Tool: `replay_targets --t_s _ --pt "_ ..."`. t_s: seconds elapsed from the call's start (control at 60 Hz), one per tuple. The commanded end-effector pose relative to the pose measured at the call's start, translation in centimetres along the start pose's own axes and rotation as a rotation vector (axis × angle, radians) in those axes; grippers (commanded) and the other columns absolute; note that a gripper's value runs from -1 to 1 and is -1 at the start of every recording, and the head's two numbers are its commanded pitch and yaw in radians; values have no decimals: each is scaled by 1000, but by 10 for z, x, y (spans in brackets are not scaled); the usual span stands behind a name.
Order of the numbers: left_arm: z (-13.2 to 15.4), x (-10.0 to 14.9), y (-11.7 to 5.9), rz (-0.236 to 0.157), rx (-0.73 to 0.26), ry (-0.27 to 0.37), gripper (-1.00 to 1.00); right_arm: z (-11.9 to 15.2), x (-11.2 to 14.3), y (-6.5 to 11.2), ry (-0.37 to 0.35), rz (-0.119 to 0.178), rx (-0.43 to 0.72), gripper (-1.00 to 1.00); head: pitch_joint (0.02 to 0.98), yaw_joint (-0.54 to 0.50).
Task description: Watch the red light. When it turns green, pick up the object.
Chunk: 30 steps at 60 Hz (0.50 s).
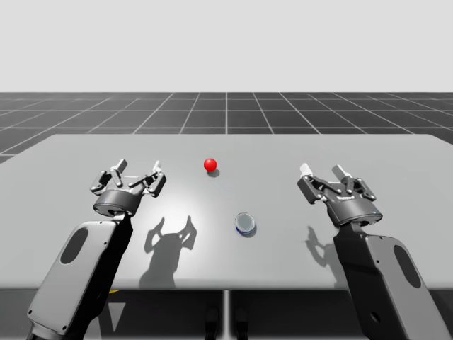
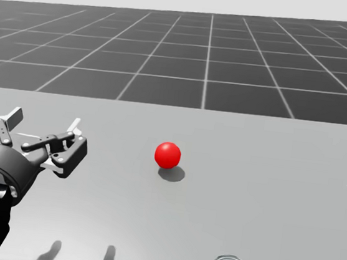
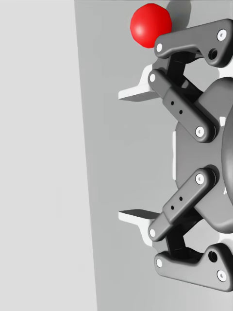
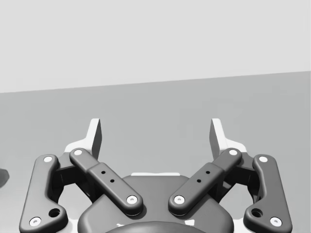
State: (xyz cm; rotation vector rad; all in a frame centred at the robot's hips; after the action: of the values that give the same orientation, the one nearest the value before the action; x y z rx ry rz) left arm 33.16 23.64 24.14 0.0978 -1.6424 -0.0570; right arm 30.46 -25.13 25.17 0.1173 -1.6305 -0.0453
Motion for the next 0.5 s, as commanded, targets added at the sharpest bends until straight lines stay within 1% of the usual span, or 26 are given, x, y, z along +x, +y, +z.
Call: replay_targets --t_s 0.017,0.15,0.5 --pt "0 0 -1 2 -7 -1 -1000 0 0 0 3 0 6 -1000 560 103" --pt "0 0 -1 9 -8 -1 -1000 0 0 1 0 4 9 -1000 580 95" --pt "1 0 -2 8 -11 -1 -1000 1 1 1 -1 6 19 -1000 585 94"
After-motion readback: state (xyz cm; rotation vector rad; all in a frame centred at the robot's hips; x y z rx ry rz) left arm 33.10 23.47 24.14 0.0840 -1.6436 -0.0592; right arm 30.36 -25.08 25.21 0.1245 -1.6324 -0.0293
